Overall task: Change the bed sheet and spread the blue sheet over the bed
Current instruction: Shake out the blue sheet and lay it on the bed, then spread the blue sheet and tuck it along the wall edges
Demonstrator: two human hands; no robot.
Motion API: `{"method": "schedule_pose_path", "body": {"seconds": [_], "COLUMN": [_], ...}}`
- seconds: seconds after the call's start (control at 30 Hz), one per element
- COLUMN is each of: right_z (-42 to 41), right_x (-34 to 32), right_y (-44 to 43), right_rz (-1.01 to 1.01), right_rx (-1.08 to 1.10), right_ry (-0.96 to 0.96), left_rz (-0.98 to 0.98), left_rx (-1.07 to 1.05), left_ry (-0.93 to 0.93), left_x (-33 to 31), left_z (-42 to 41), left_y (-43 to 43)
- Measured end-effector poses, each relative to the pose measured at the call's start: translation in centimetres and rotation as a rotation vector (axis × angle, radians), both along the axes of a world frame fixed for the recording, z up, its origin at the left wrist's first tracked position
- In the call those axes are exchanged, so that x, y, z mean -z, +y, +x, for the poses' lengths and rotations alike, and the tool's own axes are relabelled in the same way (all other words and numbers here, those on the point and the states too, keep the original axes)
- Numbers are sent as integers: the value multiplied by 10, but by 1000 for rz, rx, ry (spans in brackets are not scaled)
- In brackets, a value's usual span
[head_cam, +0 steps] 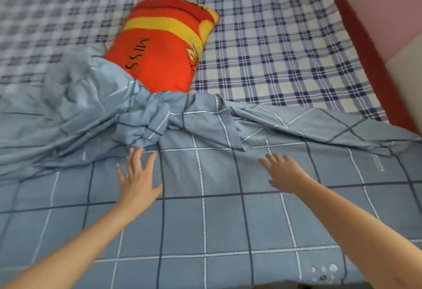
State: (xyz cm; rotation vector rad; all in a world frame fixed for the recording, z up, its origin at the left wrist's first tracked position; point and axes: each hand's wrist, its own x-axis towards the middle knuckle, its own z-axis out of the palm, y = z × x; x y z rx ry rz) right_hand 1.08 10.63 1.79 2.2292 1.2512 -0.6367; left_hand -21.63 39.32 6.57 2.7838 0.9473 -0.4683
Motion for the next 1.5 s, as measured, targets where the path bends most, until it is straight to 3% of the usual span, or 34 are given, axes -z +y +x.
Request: {"method": "schedule_pose_path", "body": {"seconds": [0.1,0.2,0.33,0.43,0.5,0.57,0.63,0.7,0.73,0.8,0.83,0.9,0.93,0.97,1.03,1.1,1.17,1.27,1.4,1.5], "right_z": [-22,-25,-7,-17,-25,-24,-24,-30,-35,-43,-46,-51,-48,-43,-21,9,22,18,33,57], "right_x": [-16,-30,-34,-17,-8,-8,-18,-23,-22,-16,-11,-5,-5,-10,-14,-2,17,46,51,35], "right_y": [124,252,373,418,423,412,398,396,395,393,392,387,385,384,383,386,398,420,430,432], "right_rz": [235,515,642,583,537,500,467,441,407,253,183,152,212,312,554,582,519,557,657,827], "right_rx": [15,232,531,244,21,-99,-129,-78,-24,41,49,105,223,398,775,1073,1193,1242,1593,1643], "right_ry": [49,135,339,349,345,351,380,486,545,604,620,639,633,593,396,364,539,570,711,747], "left_rz": [89,153,364,512,443,344,366,219,137,-76,-260,-722,-864,-860,-629,-598,-772,-677,-200,-105], "left_rx": [-20,43,370,659,727,725,674,506,392,102,-32,-352,-478,-569,-726,-872,-934,-999,-691,-550], "left_ry": [-40,-44,58,146,237,40,-279,-336,-246,116,225,198,92,-30,-247,-375,-419,-416,-143,-272], "left_x": [-19,-35,-34,-21,-15,1,23,40,47,55,57,52,47,42,35,33,37,50,31,-14], "left_z": [-21,-10,50,106,127,116,81,35,14,-16,-25,-22,-10,4,33,62,87,103,117,143], "left_y": [103,200,278,315,333,337,329,320,316,309,309,318,325,335,352,368,368,359,347,340]}}
